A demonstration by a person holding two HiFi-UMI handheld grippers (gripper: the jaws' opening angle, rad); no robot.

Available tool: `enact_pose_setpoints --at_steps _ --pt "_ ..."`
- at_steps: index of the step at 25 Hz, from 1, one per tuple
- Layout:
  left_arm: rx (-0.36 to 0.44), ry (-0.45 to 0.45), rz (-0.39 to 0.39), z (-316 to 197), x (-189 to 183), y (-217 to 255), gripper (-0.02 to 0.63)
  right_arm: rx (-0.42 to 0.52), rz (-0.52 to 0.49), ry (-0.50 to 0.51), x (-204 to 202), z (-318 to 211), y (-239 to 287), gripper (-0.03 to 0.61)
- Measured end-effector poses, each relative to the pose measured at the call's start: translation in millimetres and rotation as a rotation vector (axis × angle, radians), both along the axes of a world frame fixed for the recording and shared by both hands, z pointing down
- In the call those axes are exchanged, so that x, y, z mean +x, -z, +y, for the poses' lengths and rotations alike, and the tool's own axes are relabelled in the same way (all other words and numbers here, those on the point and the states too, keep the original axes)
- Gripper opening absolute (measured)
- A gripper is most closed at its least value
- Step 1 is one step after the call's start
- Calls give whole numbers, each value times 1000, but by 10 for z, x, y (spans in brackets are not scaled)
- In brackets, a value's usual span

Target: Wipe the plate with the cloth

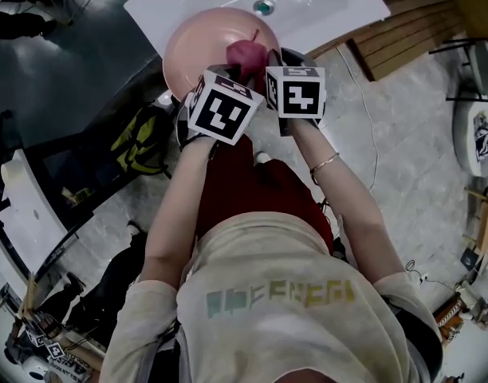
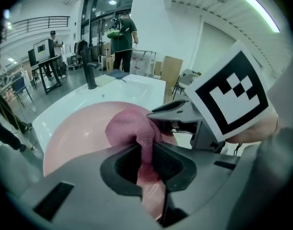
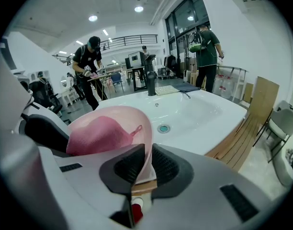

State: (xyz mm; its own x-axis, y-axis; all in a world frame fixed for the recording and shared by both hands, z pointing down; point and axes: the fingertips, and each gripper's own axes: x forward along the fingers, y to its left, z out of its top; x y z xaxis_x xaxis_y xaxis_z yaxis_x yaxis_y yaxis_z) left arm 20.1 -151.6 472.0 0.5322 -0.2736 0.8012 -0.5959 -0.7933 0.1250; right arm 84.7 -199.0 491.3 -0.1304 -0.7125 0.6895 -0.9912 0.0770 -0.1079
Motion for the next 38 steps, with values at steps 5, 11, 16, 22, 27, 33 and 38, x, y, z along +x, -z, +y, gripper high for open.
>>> enact_pose_setpoints --at_steps 5,11,16,22,27,33,38 --pt "17 -33 -52 128 -109 -38 67 2 10 6 -12 25 19 67" --pt "12 -26 -80 186 -319 -62 69 10 14 14 -8 8 14 67" --pt "19 -12 -99 180 -470 -71 69 8 25 12 -18 7 26 67" --pt "31 0 -145 157 -633 -73 69 17 20 19 -20 1 14 67" --pt "52 23 -184 119 -804 -48 68 14 20 19 -11 45 30 67" --pt "72 63 -220 -6 -1010 -37 67 12 26 14 4 36 32 67" --pt "81 98 -227 -103 -1141 -24 69 9 22 16 -17 39 7 67"
